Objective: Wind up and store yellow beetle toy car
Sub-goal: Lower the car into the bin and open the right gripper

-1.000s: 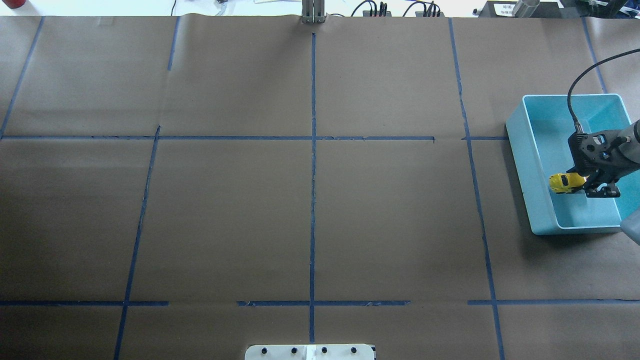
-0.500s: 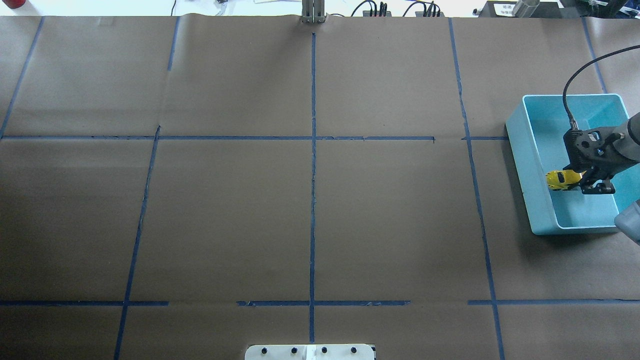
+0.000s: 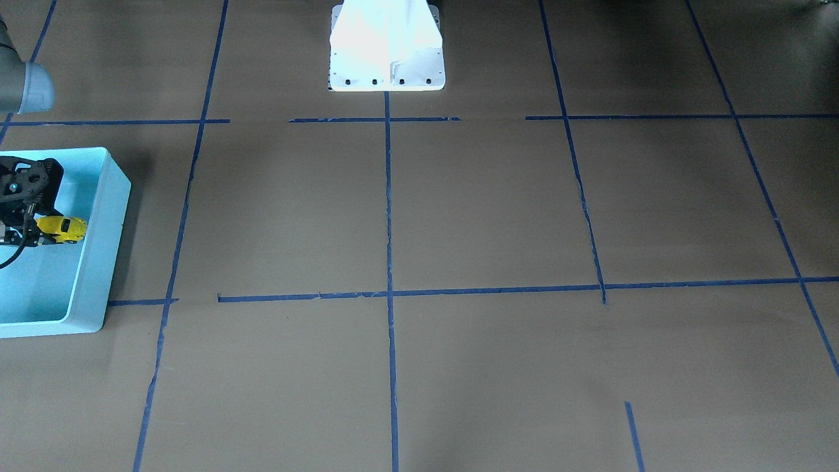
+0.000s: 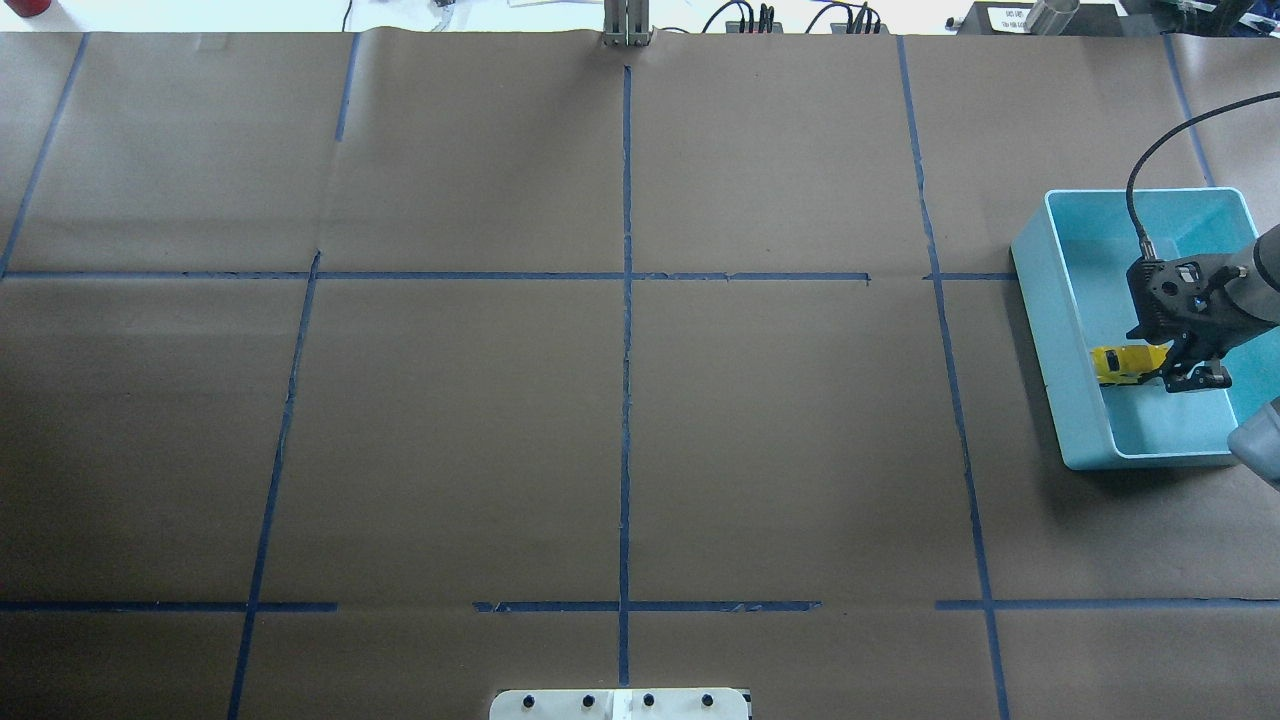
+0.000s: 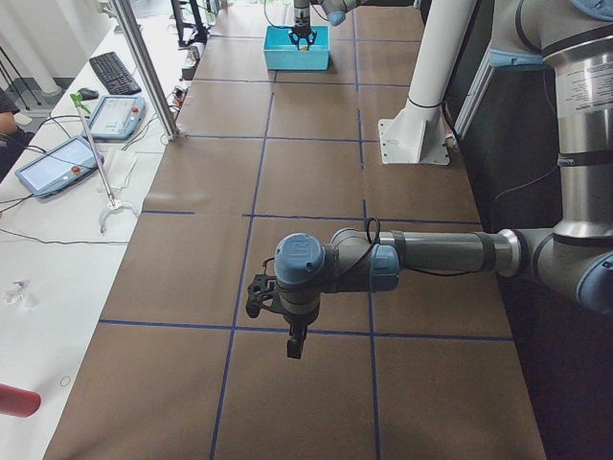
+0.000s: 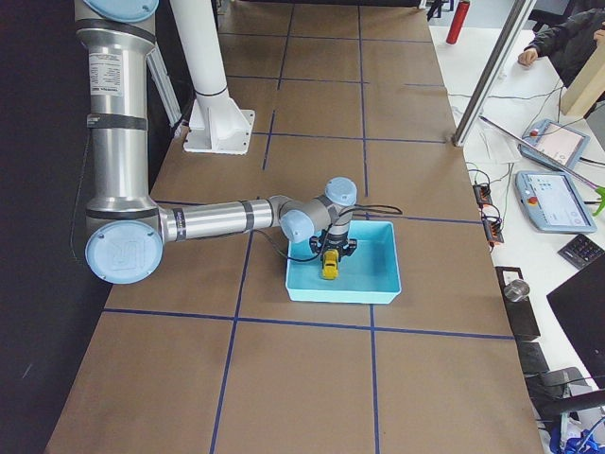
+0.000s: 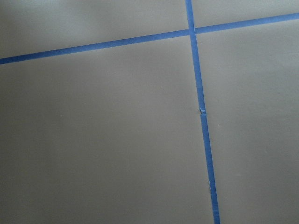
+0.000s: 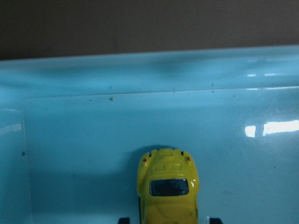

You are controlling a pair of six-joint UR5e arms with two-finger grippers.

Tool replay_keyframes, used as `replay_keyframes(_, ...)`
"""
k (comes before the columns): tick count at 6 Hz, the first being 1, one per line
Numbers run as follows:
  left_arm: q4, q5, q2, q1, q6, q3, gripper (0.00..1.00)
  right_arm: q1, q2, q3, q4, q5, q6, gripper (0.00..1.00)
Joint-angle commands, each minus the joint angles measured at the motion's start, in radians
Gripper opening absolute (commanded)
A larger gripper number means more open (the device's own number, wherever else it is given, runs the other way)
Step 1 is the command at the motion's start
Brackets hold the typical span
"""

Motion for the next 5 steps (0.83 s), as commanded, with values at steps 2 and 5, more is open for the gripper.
replay_keyframes(2,0.002,-0.058,0.002,0.000,-0.092,0.015,1.00,0.070,0.030,0.039,-0.017,0.017,0.013,1.00)
replay_keyframes(5,-0.008,-0.055,0.000,0.000,-0.086,0.006,1.00,0.259,0.021,0.295,-0.402,0.054,0.203,1.00)
